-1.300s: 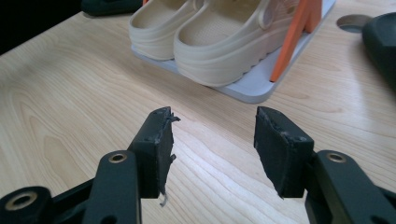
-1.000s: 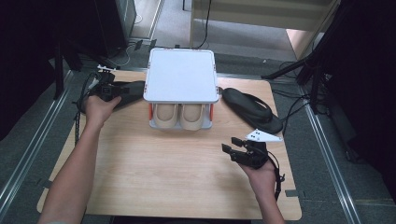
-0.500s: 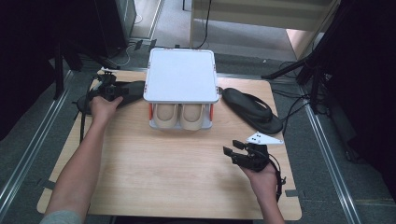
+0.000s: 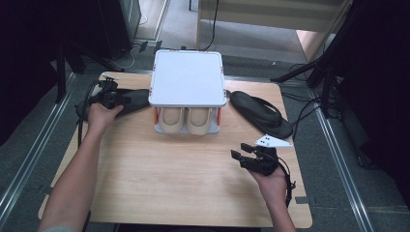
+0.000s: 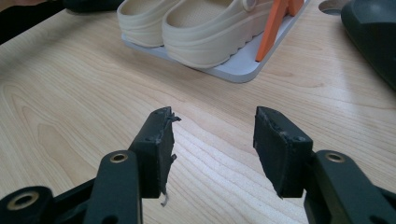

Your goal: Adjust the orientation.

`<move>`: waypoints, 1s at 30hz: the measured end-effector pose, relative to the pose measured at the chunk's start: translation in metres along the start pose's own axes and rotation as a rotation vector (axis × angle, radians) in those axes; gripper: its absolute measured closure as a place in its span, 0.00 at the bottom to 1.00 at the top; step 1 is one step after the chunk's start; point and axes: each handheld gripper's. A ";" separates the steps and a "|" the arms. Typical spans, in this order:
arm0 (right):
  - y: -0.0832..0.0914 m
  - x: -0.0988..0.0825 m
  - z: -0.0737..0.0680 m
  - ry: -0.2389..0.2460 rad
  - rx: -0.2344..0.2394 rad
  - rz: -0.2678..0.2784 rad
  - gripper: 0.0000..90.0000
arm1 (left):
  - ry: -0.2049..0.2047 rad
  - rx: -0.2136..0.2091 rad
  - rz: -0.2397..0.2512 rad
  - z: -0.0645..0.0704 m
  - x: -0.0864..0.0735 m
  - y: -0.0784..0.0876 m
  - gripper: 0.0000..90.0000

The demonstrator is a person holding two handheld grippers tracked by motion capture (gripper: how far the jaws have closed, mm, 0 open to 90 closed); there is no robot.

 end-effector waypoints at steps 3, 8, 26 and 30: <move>0.000 0.000 0.001 0.000 -0.002 0.000 0.54 | -0.013 0.000 -0.021 0.000 -0.009 0.008 1.00; 0.000 0.001 0.003 0.000 -0.001 0.003 0.54 | -0.011 -0.007 -0.030 -0.003 -0.027 0.023 1.00; 0.001 0.002 0.000 0.008 0.004 0.009 0.55 | -0.042 -0.039 -0.056 0.016 -0.076 0.059 1.00; 0.002 0.002 0.000 0.007 0.006 0.010 0.55 | -0.053 -0.030 -0.060 0.019 -0.084 0.066 0.98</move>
Point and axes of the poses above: each handheld gripper's, and its own axes: y roughly backward along the jaws, x roughly out of its top, z roughly to its right, and after that the axes turned 1 degree about -z, right-handed
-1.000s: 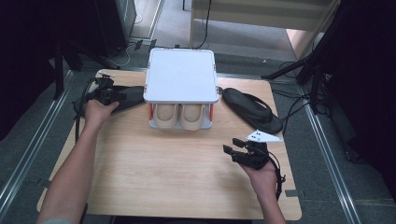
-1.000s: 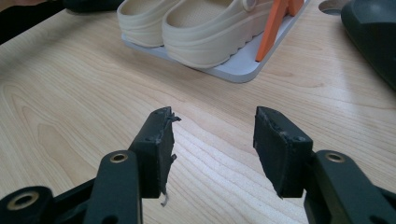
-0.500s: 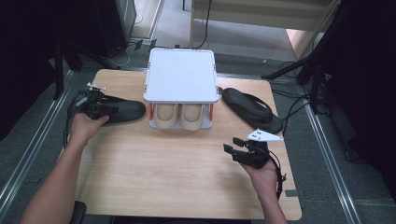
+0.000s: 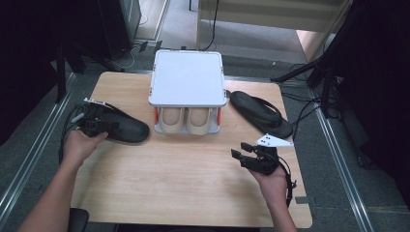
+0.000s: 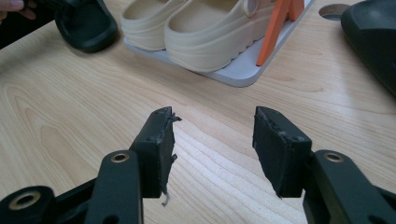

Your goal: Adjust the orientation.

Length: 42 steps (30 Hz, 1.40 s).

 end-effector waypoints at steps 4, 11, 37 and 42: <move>0.000 0.000 0.000 0.001 -0.004 0.000 0.55 | 0.008 -0.006 0.007 0.001 -0.008 0.007 0.98; 0.001 -0.001 -0.001 -0.001 -0.008 -0.001 0.55 | 0.019 0.003 0.006 0.001 -0.019 0.017 0.97; 0.000 -0.001 0.001 -0.001 -0.014 -0.005 0.55 | 0.183 0.140 0.100 -0.029 -0.021 0.025 0.42; -0.001 0.000 0.000 0.003 -0.018 -0.007 0.55 | 0.180 0.153 0.073 -0.027 -0.017 0.011 0.41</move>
Point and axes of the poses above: each handheld gripper's, and its own axes: y roughly backward along the jaws, x roughly out of its top, z roughly to its right, and after that the axes turned 1 degree about -z, right-handed
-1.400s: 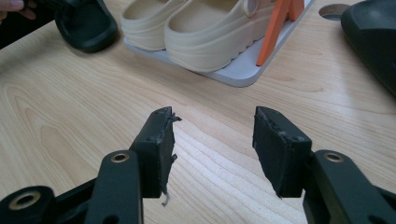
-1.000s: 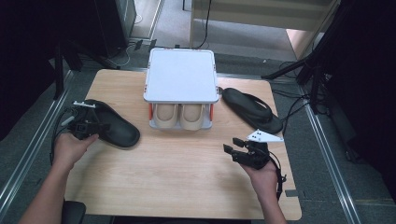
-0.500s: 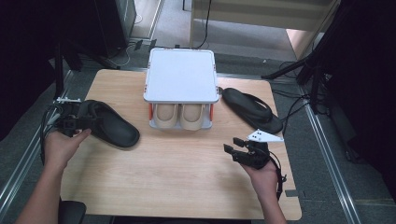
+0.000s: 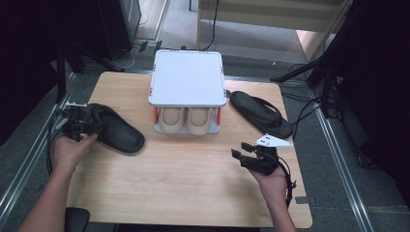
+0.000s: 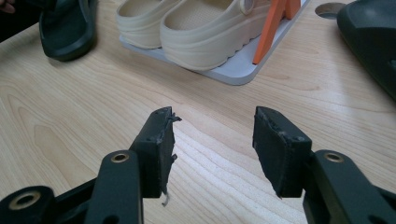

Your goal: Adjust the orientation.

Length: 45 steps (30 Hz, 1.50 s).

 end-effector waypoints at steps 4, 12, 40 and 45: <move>-0.001 0.000 0.000 0.002 0.001 0.000 0.55 | -0.001 0.008 -0.015 0.000 0.003 -0.010 0.45; 0.000 0.000 0.001 0.005 -0.010 -0.001 0.55 | 0.016 -0.008 -0.028 -0.002 0.006 -0.013 0.54; 0.001 0.002 0.002 0.017 -0.025 0.000 0.55 | 0.016 -0.128 -0.009 0.003 0.011 0.025 0.78; -0.001 0.005 0.002 0.025 -0.022 0.005 0.55 | -0.008 -0.154 -0.008 0.016 0.003 0.039 0.78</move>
Point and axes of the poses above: each handheld gripper's, and its own axes: y roughly backward along the jaws, x roughly out of its top, z roughly to its right, and after that the axes turned 1 degree about -z, right-handed
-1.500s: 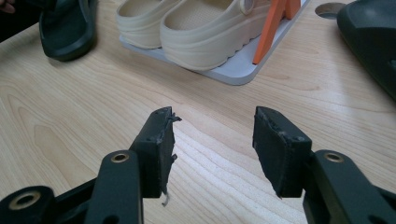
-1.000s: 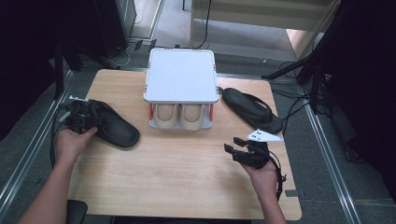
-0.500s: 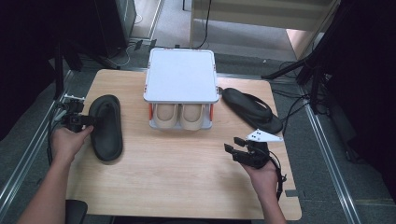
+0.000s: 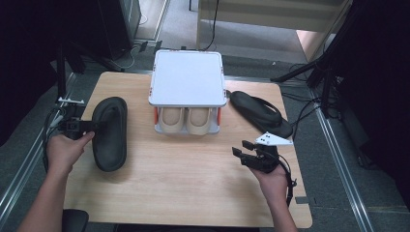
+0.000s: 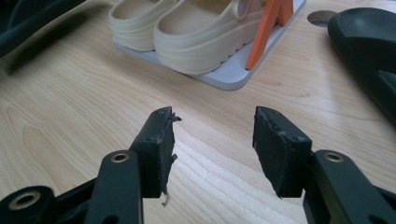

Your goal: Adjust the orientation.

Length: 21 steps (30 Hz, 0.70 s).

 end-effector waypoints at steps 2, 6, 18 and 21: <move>-0.001 0.001 0.001 0.000 0.004 0.010 0.55 | -0.012 -0.005 -0.001 0.007 -0.004 0.005 0.78; -0.003 0.005 0.002 0.001 0.007 0.013 0.55 | -0.027 -0.030 -0.001 0.023 -0.017 0.013 0.78; -0.010 0.016 0.009 0.008 0.011 0.022 0.55 | -0.091 -0.101 -0.022 0.075 -0.057 0.026 0.78; -0.010 0.018 0.011 0.004 0.008 0.034 0.55 | -0.111 -0.121 -0.023 0.090 -0.065 0.025 0.78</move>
Point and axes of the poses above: each handheld gripper's, and its own axes: y roughly backward along the jaws, x roughly out of its top, z roughly to its right, and after that the axes turned 1 degree about -z, right-handed
